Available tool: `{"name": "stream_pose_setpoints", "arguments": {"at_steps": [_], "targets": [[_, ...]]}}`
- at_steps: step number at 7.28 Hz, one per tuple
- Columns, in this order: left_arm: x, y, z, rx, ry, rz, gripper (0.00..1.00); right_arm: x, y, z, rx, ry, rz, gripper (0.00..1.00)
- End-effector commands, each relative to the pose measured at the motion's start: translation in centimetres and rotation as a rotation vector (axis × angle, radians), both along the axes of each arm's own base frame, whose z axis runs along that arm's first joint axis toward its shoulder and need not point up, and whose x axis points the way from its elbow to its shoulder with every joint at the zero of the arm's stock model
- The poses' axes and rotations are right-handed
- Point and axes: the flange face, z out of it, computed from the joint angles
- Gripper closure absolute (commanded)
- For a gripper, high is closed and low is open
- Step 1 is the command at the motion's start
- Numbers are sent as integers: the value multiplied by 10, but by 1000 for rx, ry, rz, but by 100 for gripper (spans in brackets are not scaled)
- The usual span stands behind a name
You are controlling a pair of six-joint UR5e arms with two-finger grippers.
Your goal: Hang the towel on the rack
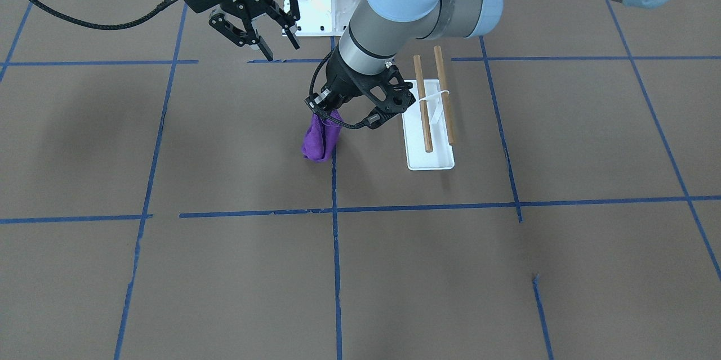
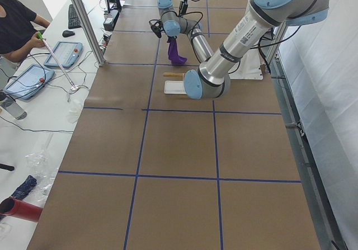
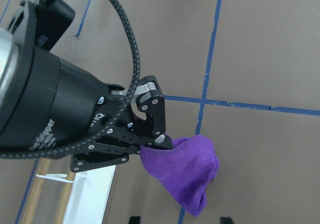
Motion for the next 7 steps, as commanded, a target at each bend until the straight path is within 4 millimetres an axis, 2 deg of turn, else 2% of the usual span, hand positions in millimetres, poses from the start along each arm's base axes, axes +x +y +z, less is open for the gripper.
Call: {"name": "stream_pose_setpoints", "arguments": {"at_steps": [1, 2, 3, 4, 6, 7], "targets": [[-16, 9, 23, 8, -13, -26, 100, 13, 3, 10, -2, 5, 12, 0], [-38, 23, 41, 25, -13, -50, 100, 33, 17, 38, -22, 31, 13, 0], [-69, 43, 60, 37, -3, -63, 100, 51, 25, 64, -48, 61, 20, 0], [-111, 37, 73, 41, 0, -116, 100, 66, 18, 85, -74, 92, 48, 0], [-148, 48, 104, 32, -17, -150, 100, 68, 17, 98, -93, 114, 54, 0], [-165, 38, 123, 28, -46, -184, 100, 74, 16, 107, -102, 129, 67, 0]]}}
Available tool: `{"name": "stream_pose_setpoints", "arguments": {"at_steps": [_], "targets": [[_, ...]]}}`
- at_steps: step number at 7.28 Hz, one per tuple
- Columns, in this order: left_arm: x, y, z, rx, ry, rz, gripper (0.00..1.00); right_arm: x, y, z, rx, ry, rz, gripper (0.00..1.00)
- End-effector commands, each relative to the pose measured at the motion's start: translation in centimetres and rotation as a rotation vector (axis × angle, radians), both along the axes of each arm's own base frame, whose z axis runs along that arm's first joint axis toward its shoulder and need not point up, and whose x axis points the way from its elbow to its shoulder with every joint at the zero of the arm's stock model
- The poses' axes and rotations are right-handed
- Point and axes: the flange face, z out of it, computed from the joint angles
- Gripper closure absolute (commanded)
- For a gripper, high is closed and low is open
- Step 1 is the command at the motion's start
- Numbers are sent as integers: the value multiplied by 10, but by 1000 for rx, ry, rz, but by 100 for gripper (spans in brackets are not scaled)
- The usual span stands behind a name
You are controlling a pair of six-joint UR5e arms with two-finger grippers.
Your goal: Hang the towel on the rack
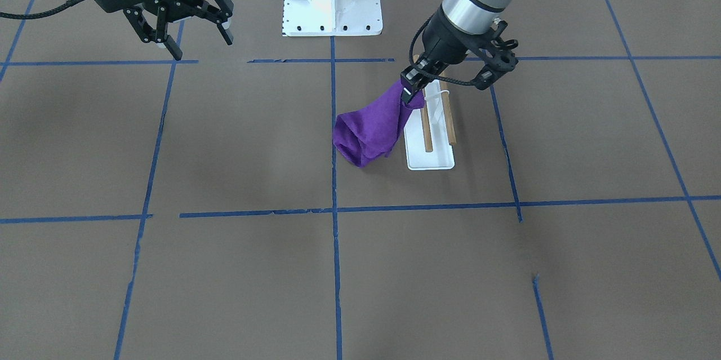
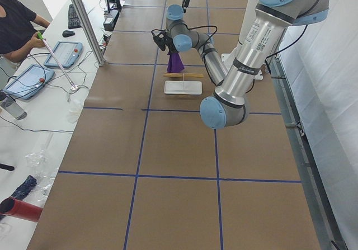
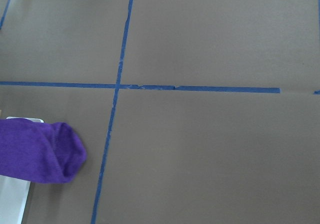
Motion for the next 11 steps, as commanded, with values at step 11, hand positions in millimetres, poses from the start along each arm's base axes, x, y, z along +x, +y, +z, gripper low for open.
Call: {"name": "stream_pose_setpoints", "arguments": {"at_steps": [11], "targets": [[-57, -7, 153, 126, -262, 48, 100, 23, -2, 19, -23, 28, 33, 0]]}}
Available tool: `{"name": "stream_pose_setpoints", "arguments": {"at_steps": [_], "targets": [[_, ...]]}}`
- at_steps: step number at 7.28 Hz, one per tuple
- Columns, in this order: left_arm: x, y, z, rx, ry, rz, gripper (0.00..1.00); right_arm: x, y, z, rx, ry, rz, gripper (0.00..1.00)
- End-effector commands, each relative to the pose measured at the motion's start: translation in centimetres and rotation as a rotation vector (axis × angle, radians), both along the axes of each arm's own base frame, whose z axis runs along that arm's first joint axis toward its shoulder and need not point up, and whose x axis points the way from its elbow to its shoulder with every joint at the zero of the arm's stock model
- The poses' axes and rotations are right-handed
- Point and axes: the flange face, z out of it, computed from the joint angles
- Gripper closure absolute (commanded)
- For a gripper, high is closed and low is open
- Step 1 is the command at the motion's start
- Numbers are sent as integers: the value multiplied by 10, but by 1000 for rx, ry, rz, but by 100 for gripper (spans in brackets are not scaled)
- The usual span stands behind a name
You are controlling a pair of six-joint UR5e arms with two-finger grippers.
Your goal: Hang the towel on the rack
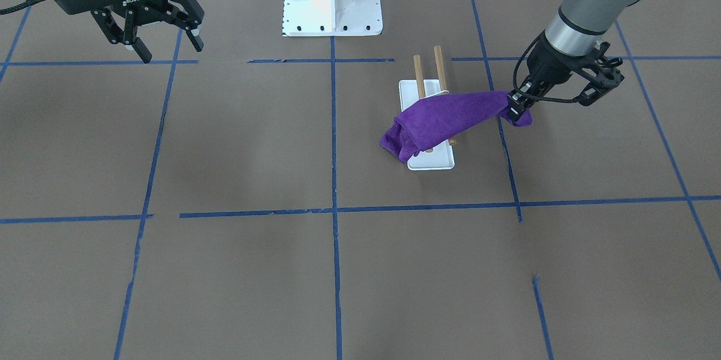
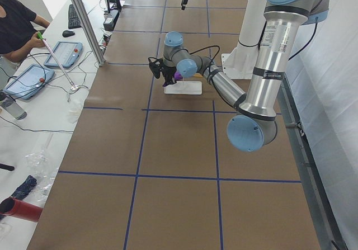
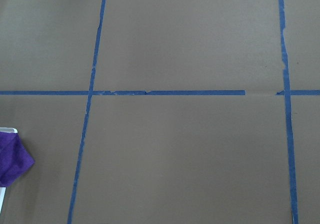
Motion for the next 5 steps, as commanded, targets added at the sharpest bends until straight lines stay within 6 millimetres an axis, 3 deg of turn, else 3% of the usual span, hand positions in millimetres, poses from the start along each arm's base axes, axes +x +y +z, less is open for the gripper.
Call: {"name": "stream_pose_setpoints", "arguments": {"at_steps": [1, 2, 5], "targets": [[8, -9, 18, -4, -42, -22, 69, 2, 0, 3, -4, 4, 2, 0], [11, -11, 19, -4, -46, -20, 55, 2, 0, 3, -4, 5, 4, 0], [9, -11, 21, 9, -51, -12, 49, 8, -3, 10, -14, 16, 15, 0]]}}
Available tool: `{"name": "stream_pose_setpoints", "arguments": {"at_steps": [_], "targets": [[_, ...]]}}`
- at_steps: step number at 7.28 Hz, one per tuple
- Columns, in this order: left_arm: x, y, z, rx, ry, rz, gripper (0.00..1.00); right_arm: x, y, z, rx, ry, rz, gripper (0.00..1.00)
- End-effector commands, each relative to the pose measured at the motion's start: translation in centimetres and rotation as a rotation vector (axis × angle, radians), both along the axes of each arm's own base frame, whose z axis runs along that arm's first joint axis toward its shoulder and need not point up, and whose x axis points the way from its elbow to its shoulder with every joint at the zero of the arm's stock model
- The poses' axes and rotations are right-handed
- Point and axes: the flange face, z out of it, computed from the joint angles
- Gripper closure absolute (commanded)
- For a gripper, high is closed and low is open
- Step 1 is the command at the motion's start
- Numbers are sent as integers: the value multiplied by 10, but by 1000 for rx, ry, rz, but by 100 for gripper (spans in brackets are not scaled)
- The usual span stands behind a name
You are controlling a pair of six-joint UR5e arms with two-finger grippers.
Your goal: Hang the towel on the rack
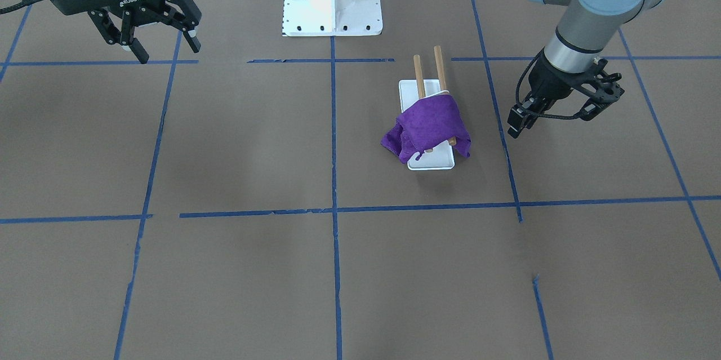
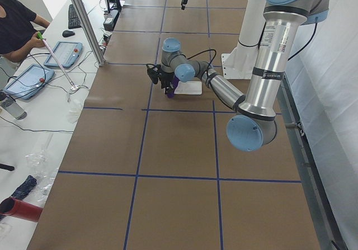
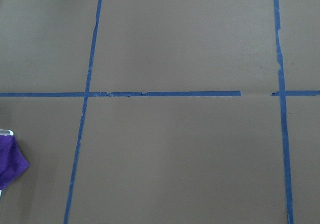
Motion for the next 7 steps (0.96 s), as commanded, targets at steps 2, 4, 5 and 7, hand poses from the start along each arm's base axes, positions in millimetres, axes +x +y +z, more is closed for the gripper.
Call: {"name": "stream_pose_setpoints", "arguments": {"at_steps": [2, 4, 5, 7], "targets": [[-61, -26, 12, 305, -110, 193, 41, 35, -11, 50, -42, 85, 0, 0], [-152, -59, 46, 467, -133, 343, 30, 98, -32, 123, 12, 217, -109, 0], [-181, -65, 62, 537, -166, 412, 27, 132, -53, 158, 7, 221, -154, 0], [-238, -62, 94, 646, -256, 505, 27, 208, -93, 232, 19, 264, -185, 0]]}}
